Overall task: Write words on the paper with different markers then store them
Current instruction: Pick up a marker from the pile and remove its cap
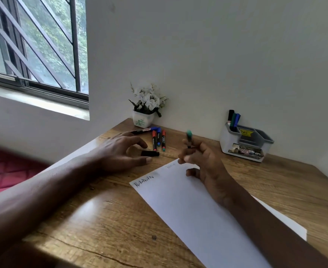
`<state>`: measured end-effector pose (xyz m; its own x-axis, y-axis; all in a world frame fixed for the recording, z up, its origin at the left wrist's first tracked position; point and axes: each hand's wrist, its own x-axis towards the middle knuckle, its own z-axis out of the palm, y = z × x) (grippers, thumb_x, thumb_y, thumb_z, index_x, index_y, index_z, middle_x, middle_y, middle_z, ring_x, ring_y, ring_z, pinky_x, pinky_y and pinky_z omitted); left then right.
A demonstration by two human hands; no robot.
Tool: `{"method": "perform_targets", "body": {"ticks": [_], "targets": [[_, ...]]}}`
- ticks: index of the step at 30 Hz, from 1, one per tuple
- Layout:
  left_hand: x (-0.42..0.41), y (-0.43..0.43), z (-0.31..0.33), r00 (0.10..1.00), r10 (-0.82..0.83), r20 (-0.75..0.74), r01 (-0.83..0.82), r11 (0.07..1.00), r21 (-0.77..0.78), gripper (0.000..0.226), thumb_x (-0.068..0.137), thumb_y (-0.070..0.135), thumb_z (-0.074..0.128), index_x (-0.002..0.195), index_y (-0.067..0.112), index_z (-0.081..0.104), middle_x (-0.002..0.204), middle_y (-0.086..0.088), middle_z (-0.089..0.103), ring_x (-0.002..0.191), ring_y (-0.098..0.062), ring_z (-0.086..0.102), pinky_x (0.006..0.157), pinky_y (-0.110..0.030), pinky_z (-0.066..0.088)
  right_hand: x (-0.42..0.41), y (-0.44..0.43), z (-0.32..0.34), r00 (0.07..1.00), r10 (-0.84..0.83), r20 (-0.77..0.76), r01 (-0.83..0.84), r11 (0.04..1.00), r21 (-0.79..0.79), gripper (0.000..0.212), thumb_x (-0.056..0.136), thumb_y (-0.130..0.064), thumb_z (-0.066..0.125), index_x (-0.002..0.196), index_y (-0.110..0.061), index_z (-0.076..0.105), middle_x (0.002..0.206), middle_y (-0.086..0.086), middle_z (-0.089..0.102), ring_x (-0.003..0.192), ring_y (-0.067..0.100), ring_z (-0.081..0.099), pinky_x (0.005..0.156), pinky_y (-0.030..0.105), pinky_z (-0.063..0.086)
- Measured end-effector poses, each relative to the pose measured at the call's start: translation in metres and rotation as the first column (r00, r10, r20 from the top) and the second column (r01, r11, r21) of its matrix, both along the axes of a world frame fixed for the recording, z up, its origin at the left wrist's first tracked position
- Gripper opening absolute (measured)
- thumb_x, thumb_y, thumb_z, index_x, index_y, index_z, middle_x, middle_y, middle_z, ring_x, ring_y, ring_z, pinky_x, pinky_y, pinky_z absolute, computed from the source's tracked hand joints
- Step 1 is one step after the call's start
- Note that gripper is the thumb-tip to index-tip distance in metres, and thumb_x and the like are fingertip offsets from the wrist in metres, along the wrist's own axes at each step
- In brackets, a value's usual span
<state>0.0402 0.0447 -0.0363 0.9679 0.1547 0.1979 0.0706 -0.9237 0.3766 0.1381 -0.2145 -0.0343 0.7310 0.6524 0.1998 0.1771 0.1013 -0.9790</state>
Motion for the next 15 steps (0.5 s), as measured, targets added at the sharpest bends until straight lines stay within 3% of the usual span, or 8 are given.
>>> {"method": "perform_targets", "body": {"ticks": [2, 5, 8, 10, 12, 15], "targets": [[-0.004, -0.002, 0.002, 0.998, 0.004, -0.059, -0.008, 0.997, -0.073, 0.086, 0.061, 0.096, 0.047, 0.132, 0.05, 0.053, 0.147, 0.013, 0.045, 0.13, -0.014, 0.048, 0.108, -0.046, 0.043, -0.004, -0.001, -0.004, 0.994, -0.01, 0.106, 0.017, 0.998, -0.064, 0.045, 0.078, -0.035, 0.079, 0.113, -0.014, 0.059, 0.09, 0.001, 0.065, 0.086, 0.015, 0.064, 0.065, 0.029, 0.051], [-0.007, -0.007, 0.007, 0.986, -0.011, -0.165, -0.002, 0.997, -0.079, 0.095, 0.057, 0.095, 0.049, 0.141, 0.052, 0.043, 0.157, 0.011, 0.038, 0.137, -0.017, 0.042, 0.113, -0.046, 0.038, -0.009, 0.002, -0.002, 0.966, 0.05, 0.255, -0.004, 0.984, -0.177, 0.047, 0.086, -0.048, 0.072, 0.103, -0.007, 0.058, 0.081, 0.003, 0.061, 0.077, 0.011, 0.06, 0.066, 0.022, 0.049], [-0.006, -0.008, 0.007, 0.982, -0.007, -0.188, -0.001, 0.999, -0.044, 0.09, 0.065, 0.09, 0.055, 0.144, 0.051, 0.04, 0.159, 0.01, 0.036, 0.14, -0.018, 0.041, 0.114, -0.044, 0.036, -0.009, 0.009, 0.004, 0.866, 0.077, 0.495, 0.084, 0.952, -0.294, 0.035, 0.098, -0.045, 0.059, 0.093, -0.012, 0.066, 0.077, 0.009, 0.064, 0.072, 0.012, 0.058, 0.07, 0.027, 0.046], [-0.004, -0.006, 0.005, 0.984, -0.001, -0.18, -0.006, 0.999, -0.039, 0.09, 0.064, 0.091, 0.055, 0.144, 0.052, 0.039, 0.159, 0.01, 0.036, 0.141, -0.018, 0.04, 0.115, -0.045, 0.035, -0.005, 0.011, 0.005, 0.791, 0.073, 0.608, 0.137, 0.947, -0.292, 0.029, 0.103, -0.035, 0.054, 0.087, -0.016, 0.07, 0.076, 0.008, 0.066, 0.073, 0.016, 0.062, 0.068, 0.027, 0.046], [0.0, -0.004, 0.004, 0.98, -0.001, -0.197, -0.004, 1.0, -0.028, 0.094, 0.062, 0.093, 0.052, 0.146, 0.052, 0.037, 0.161, 0.01, 0.033, 0.142, -0.019, 0.038, 0.117, -0.048, 0.032, -0.005, 0.015, 0.005, 0.798, 0.051, 0.6, 0.13, 0.959, -0.254, 0.026, 0.104, -0.028, 0.05, 0.091, -0.023, 0.071, 0.077, 0.005, 0.07, 0.075, 0.017, 0.066, 0.065, 0.022, 0.047], [0.003, -0.004, 0.003, 0.976, -0.011, -0.219, 0.007, 1.0, -0.02, 0.092, 0.068, 0.089, 0.054, 0.149, 0.049, 0.035, 0.163, 0.008, 0.03, 0.145, -0.019, 0.035, 0.118, -0.048, 0.028, -0.013, 0.021, 0.012, 0.944, 0.068, 0.323, -0.012, 0.985, -0.172, 0.026, 0.1, -0.026, 0.051, 0.107, -0.012, 0.072, 0.084, 0.008, 0.074, 0.081, 0.022, 0.07, 0.063, 0.027, 0.051]]}}
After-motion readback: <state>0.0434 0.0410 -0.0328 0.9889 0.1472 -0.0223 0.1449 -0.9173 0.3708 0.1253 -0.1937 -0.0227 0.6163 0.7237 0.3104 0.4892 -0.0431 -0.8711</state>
